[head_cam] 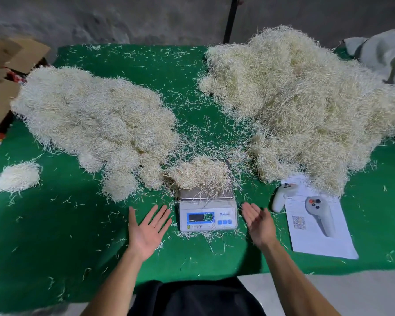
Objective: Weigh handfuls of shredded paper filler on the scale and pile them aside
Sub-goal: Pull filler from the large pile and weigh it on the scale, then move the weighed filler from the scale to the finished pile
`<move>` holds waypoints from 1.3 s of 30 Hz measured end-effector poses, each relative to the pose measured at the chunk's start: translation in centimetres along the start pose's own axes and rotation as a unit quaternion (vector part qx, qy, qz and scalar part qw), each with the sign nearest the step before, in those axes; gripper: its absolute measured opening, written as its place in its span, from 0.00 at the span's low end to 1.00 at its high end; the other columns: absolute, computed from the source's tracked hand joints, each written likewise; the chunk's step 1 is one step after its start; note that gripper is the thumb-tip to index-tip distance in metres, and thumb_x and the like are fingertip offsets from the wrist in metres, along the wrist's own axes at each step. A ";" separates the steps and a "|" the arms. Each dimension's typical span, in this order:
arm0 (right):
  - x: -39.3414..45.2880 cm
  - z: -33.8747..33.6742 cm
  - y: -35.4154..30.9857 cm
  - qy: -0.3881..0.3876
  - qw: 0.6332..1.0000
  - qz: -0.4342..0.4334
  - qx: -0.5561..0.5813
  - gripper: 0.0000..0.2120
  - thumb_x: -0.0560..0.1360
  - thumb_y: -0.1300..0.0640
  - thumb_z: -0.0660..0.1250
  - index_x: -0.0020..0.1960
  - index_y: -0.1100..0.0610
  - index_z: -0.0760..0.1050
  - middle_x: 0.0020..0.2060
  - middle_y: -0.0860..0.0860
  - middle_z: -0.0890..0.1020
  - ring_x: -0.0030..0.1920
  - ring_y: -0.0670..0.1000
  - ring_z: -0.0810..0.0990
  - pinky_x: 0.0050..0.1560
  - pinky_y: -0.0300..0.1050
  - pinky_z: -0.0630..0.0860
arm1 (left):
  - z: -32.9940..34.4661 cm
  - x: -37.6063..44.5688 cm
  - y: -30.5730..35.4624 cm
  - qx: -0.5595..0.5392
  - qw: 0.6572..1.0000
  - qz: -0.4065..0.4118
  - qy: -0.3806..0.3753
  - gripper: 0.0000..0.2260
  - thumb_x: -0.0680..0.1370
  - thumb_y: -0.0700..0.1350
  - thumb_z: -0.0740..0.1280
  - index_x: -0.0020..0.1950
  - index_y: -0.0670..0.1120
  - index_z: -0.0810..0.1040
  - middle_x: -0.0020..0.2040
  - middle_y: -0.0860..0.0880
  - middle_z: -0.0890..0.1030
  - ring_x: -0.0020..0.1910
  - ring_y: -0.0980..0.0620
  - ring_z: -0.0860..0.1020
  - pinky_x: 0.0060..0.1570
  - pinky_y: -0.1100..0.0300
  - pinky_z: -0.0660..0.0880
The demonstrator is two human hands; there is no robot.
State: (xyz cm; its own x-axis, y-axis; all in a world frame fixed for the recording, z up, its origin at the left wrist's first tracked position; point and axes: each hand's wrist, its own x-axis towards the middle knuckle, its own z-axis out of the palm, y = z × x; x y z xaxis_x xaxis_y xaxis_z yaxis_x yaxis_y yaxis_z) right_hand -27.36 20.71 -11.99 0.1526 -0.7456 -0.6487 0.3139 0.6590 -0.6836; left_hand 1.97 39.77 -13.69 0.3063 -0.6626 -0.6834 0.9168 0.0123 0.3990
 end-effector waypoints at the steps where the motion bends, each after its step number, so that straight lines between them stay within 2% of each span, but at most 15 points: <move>1: -0.1 0.0 -0.3 -0.001 1.000 0.006 0.016 0.27 0.89 0.49 0.45 0.77 0.68 0.61 0.66 0.66 0.77 0.64 0.60 0.80 0.71 0.54 0.72 | -0.3 -0.2 -0.2 -0.020 1.000 0.003 0.014 0.43 0.71 0.76 0.64 0.73 0.44 0.71 0.68 0.39 0.78 0.67 0.39 0.78 0.72 0.42 0.68; 5: -0.7 0.6 -0.7 -0.003 1.000 0.008 0.010 0.26 0.89 0.49 0.45 0.77 0.68 0.61 0.68 0.67 0.75 0.68 0.62 0.77 0.74 0.55 0.69 | -0.6 -0.6 -0.7 -0.017 0.999 0.016 0.032 0.41 0.73 0.75 0.64 0.75 0.46 0.69 0.68 0.38 0.78 0.66 0.38 0.78 0.68 0.41 0.71; 11: -0.8 0.8 -0.5 0.016 0.999 0.001 0.043 0.27 0.89 0.48 0.46 0.76 0.69 0.61 0.68 0.68 0.75 0.67 0.63 0.77 0.74 0.55 0.69 | -0.6 -0.6 -0.7 -0.008 0.999 0.019 0.027 0.43 0.72 0.75 0.65 0.76 0.46 0.68 0.68 0.38 0.78 0.66 0.38 0.78 0.69 0.40 0.70; 18: -1.1 1.0 -0.6 -0.002 0.999 0.000 0.033 0.28 0.88 0.47 0.47 0.77 0.69 0.60 0.69 0.68 0.74 0.69 0.63 0.76 0.75 0.55 0.68 | -0.6 -0.4 -0.7 -0.009 1.000 0.015 0.013 0.42 0.73 0.74 0.64 0.76 0.46 0.68 0.67 0.39 0.79 0.66 0.39 0.79 0.69 0.41 0.71; 21: -1.4 1.6 -1.0 -0.014 0.999 0.004 -0.028 0.28 0.88 0.46 0.47 0.75 0.68 0.63 0.68 0.67 0.76 0.68 0.62 0.77 0.75 0.55 0.68 | 0.2 -0.4 -0.4 -0.012 1.000 0.008 -0.003 0.40 0.74 0.74 0.62 0.75 0.46 0.69 0.66 0.39 0.80 0.65 0.39 0.79 0.69 0.42 0.71; 24: -1.2 3.3 -2.5 -0.030 0.990 -0.018 -0.139 0.27 0.88 0.46 0.48 0.71 0.67 0.69 0.61 0.63 0.80 0.62 0.59 0.79 0.72 0.56 0.71 | 2.3 -0.1 0.4 0.036 0.999 0.010 -0.019 0.40 0.75 0.73 0.61 0.76 0.45 0.69 0.66 0.40 0.80 0.65 0.40 0.79 0.69 0.43 0.71; 27: -0.9 6.2 -4.2 0.010 0.959 -0.123 -0.255 0.23 0.87 0.50 0.54 0.66 0.70 0.73 0.47 0.56 0.79 0.52 0.56 0.76 0.58 0.49 0.75 | 6.1 0.1 1.9 0.114 0.992 0.044 -0.020 0.40 0.76 0.71 0.61 0.78 0.45 0.65 0.71 0.40 0.76 0.66 0.42 0.77 0.68 0.42 0.72; 30: -1.6 9.7 -4.8 -0.024 0.901 -0.209 -0.380 0.17 0.85 0.49 0.60 0.66 0.59 0.75 0.52 0.51 0.81 0.50 0.50 0.81 0.51 0.43 0.78 | 10.7 0.0 2.6 0.261 0.959 0.103 0.024 0.39 0.76 0.71 0.62 0.79 0.48 0.63 0.75 0.41 0.69 0.65 0.43 0.75 0.65 0.43 0.74; 32: -2.0 11.9 -4.3 -0.098 0.881 -0.189 -0.423 0.16 0.83 0.49 0.64 0.69 0.49 0.69 0.53 0.48 0.79 0.47 0.45 0.84 0.47 0.40 0.81 | 13.5 -0.4 1.9 0.379 0.914 0.136 0.050 0.42 0.74 0.73 0.64 0.78 0.47 0.63 0.76 0.43 0.67 0.68 0.45 0.73 0.69 0.44 0.71; 33: -2.1 12.9 -3.9 -0.121 0.877 -0.174 -0.430 0.21 0.82 0.50 0.66 0.73 0.52 0.67 0.55 0.49 0.78 0.48 0.47 0.85 0.50 0.43 0.82 | 14.7 -0.6 1.4 0.426 0.889 0.155 0.057 0.44 0.73 0.73 0.65 0.79 0.45 0.63 0.74 0.43 0.69 0.70 0.49 0.73 0.70 0.48 0.70; 35: -2.5 14.8 -3.5 -0.151 0.869 -0.174 -0.437 0.15 0.82 0.53 0.66 0.67 0.56 0.71 0.53 0.54 0.79 0.49 0.55 0.83 0.54 0.51 0.82 | 16.8 -0.9 0.9 0.498 0.837 0.218 0.067 0.43 0.74 0.71 0.66 0.80 0.44 0.62 0.67 0.44 0.76 0.65 0.60 0.76 0.65 0.61 0.70; 36: -2.8 15.5 -3.7 -0.168 0.868 -0.188 -0.428 0.11 0.83 0.55 0.66 0.64 0.56 0.72 0.49 0.55 0.78 0.45 0.56 0.81 0.53 0.52 0.81 | 17.9 -0.9 0.9 0.527 0.813 0.237 0.069 0.43 0.74 0.71 0.65 0.81 0.46 0.60 0.69 0.43 0.75 0.68 0.56 0.75 0.65 0.60 0.66; 37: -3.1 16.0 -4.0 -0.192 0.868 -0.198 -0.414 0.10 0.83 0.58 0.65 0.63 0.55 0.72 0.45 0.56 0.78 0.41 0.58 0.77 0.49 0.53 0.79 | 18.9 -1.0 1.1 0.543 0.803 0.235 0.074 0.45 0.73 0.73 0.65 0.81 0.48 0.58 0.74 0.42 0.70 0.73 0.49 0.71 0.69 0.53 0.66; 38: -3.4 16.5 -4.5 -0.217 0.867 -0.200 -0.401 0.13 0.83 0.61 0.64 0.66 0.53 0.71 0.46 0.57 0.79 0.37 0.59 0.75 0.45 0.55 0.78 | 19.9 -1.2 1.5 0.544 0.806 0.220 0.080 0.49 0.71 0.75 0.65 0.82 0.48 0.56 0.78 0.42 0.65 0.76 0.44 0.66 0.71 0.47 0.64; 39: -3.7 17.0 -5.3 -0.237 0.864 -0.199 -0.396 0.19 0.83 0.64 0.62 0.72 0.52 0.69 0.53 0.57 0.80 0.36 0.61 0.76 0.43 0.56 0.79 | 20.7 -1.2 2.0 0.534 0.817 0.201 0.083 0.53 0.68 0.77 0.66 0.82 0.47 0.54 0.80 0.42 0.62 0.77 0.42 0.63 0.72 0.45 0.63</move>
State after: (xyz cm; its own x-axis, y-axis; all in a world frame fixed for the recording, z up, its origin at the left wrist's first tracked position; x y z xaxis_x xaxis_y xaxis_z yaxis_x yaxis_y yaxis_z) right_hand -13.66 18.33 -0.29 0.6061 -0.7621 -0.2275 -0.2819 0.0616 -0.9575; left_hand -1.82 25.13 0.61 0.6399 -0.6539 -0.4035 0.0150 -0.5144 0.8574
